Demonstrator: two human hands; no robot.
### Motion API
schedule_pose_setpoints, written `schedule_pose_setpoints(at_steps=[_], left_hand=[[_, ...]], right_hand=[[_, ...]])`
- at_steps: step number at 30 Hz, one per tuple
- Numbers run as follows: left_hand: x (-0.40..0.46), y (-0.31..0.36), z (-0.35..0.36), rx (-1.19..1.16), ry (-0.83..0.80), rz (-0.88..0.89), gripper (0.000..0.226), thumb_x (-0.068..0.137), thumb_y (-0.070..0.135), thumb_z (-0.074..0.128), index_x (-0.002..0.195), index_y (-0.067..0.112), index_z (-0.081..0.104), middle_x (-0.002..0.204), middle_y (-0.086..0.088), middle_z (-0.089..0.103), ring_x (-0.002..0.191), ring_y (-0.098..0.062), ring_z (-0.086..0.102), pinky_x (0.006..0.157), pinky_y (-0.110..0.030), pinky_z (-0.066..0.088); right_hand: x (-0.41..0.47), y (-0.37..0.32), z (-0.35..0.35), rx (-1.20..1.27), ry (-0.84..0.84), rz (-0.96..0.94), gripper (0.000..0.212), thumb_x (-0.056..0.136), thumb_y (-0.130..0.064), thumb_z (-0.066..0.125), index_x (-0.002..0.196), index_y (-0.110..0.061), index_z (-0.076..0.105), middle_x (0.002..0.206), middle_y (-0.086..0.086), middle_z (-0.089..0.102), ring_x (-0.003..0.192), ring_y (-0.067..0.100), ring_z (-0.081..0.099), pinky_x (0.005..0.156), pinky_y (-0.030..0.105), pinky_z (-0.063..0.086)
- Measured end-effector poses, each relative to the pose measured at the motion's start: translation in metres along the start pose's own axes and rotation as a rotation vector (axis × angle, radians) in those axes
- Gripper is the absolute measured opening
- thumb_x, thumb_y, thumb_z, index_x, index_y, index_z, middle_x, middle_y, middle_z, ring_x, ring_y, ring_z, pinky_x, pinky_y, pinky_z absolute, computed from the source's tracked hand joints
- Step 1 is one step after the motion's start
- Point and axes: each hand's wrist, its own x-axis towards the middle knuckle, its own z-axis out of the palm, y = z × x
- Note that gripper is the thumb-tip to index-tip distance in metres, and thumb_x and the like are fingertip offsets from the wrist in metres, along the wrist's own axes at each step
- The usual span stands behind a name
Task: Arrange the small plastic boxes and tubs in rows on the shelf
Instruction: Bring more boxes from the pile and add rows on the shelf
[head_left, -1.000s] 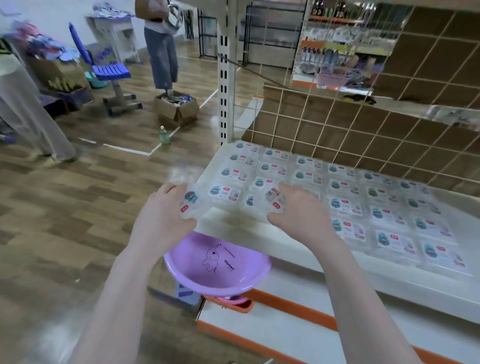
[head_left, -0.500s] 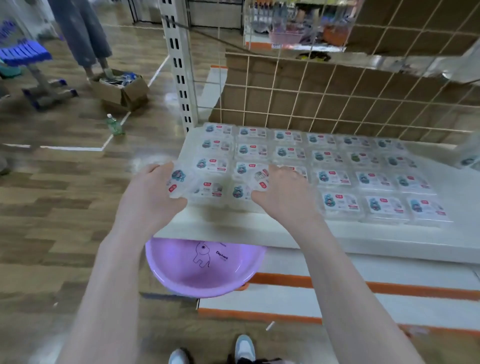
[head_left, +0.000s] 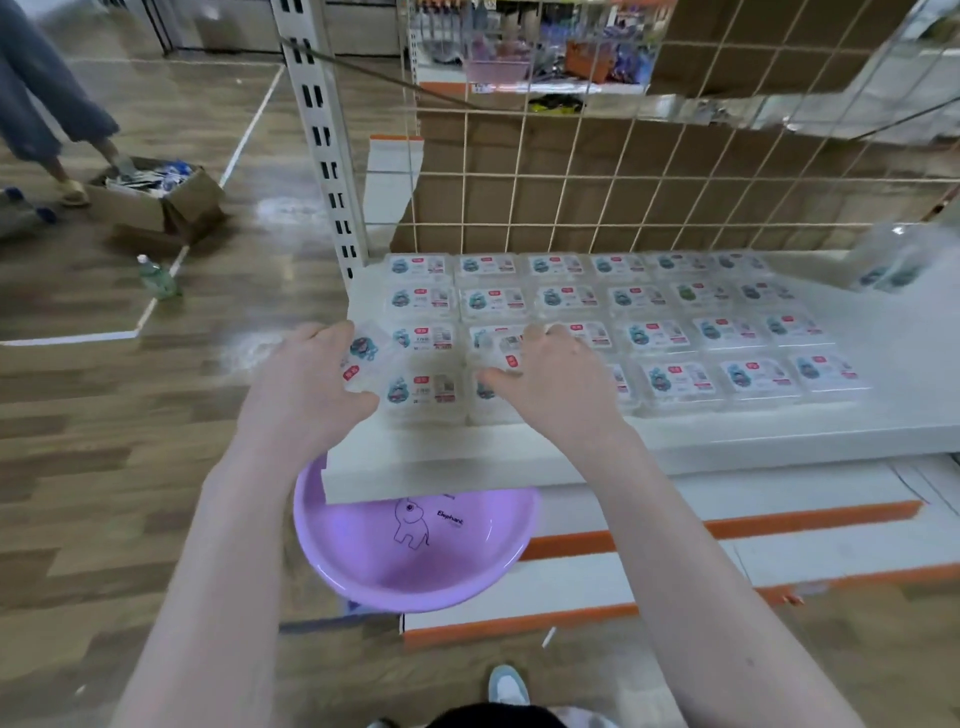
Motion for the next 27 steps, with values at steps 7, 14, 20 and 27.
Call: schedule_pose_setpoints(at_steps=[7,14,20,27], left_hand=[[0.005,-0.002,0.000,-0.002,-0.019,0.024,0.053,0.066,0.015,0.070,0.117,0.009,0.057,0.112,-0.010,0.055,0.106,-0.030,0.049,0.079,-0.032,0.038],[0.004,0.001,0.000,-0.018,-0.040,0.040,0.058,0.069,0.016,0.069,0.124,0.011,0.053,0.122,-0.008,0.052,0.111,-0.029,0.047,0.082,-0.032,0.037],[0.000,-0.005,-0.002,-0.046,-0.045,0.026,0.058,0.069,0.015,0.069,0.124,0.012,0.053,0.117,-0.005,0.053,0.109,-0.026,0.047,0.083,-0.033,0.039],[-0.003,-0.008,0.000,-0.058,-0.048,0.013,0.044,0.066,0.014,0.067,0.109,0.007,0.057,0.095,-0.005,0.053,0.094,-0.027,0.048,0.075,-0.035,0.042]], right_hand=[[0.018,0.042,-0.045,0.138,-0.426,-0.364,0.093,0.077,-0.035,0.074,0.150,-0.022,0.017,0.157,-0.007,0.014,0.142,0.008,0.012,0.105,0.014,0.010],[0.038,0.047,-0.036,0.035,-0.553,-0.479,0.097,0.073,-0.012,0.076,0.148,-0.028,0.017,0.155,-0.009,0.017,0.140,0.007,0.019,0.107,0.017,0.015],[0.031,0.040,-0.025,-0.050,-0.346,-0.455,0.082,0.075,-0.044,0.072,0.144,-0.023,0.033,0.150,-0.002,0.032,0.137,0.017,0.028,0.109,0.032,0.026],[0.006,0.021,-0.008,-0.316,-0.069,-0.298,0.088,0.070,-0.080,0.042,0.139,-0.025,0.039,0.134,0.003,0.045,0.124,0.023,0.041,0.095,0.037,0.037]])
